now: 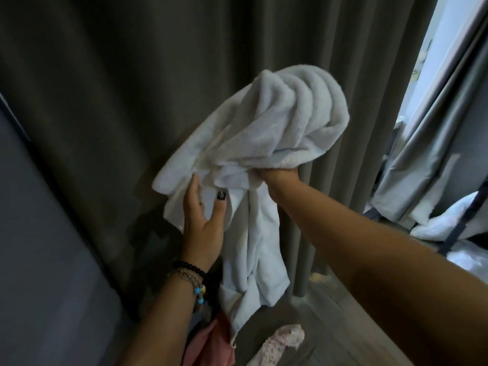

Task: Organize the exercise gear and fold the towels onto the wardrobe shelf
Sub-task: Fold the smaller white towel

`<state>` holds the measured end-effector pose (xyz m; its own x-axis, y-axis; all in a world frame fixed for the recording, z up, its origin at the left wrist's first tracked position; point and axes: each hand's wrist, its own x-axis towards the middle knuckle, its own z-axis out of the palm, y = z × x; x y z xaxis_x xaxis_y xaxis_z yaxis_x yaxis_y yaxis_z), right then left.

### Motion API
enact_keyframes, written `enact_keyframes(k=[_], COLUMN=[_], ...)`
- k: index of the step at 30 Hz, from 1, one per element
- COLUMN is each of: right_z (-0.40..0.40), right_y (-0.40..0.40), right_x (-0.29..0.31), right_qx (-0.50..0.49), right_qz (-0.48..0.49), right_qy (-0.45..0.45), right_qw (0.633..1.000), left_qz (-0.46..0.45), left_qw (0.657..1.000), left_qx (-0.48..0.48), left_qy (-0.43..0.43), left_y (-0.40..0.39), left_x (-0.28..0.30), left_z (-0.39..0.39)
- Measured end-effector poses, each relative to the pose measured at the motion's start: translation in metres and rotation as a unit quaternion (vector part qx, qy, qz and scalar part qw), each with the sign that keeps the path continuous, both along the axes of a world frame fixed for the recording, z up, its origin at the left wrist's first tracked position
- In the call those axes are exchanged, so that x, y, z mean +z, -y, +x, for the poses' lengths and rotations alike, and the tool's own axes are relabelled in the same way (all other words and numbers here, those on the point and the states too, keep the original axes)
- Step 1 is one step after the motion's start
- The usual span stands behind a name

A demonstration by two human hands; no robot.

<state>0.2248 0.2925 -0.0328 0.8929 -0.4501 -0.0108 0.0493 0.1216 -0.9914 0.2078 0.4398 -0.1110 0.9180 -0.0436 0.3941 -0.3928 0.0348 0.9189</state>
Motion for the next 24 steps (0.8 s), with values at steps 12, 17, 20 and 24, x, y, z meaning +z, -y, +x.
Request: enact_keyframes(k=[12,17,20,24], right_z=[-0.032,-0.062,-0.083,-0.110], right_y=[0.017,0.027,0.036,0.049], right_x=[0.072,0.085,0.083,0.077], right_qx=[-0.007,0.002,0.005,-0.022], right_qz=[0.003,0.054,0.043,0.074], right_qy=[0.093,0.114,0.116,0.142], right_qw=[0.996,0.992,0.992,0.987], left_qz=[0.160,0.020,0.018,-0.041], left_qw=[0.972,0.985,0.984,0.986], left_qx=[0.144,0.103,0.116,0.111], left_qy=[-0.099,-0.140,-0.137,-0.115], left_y=[0.026,0.025,0.018,0.014], left_x=[-0.010,-0.007,0.000,0.011], left_z=[-0.011,-0.010,-0.025,-0.055])
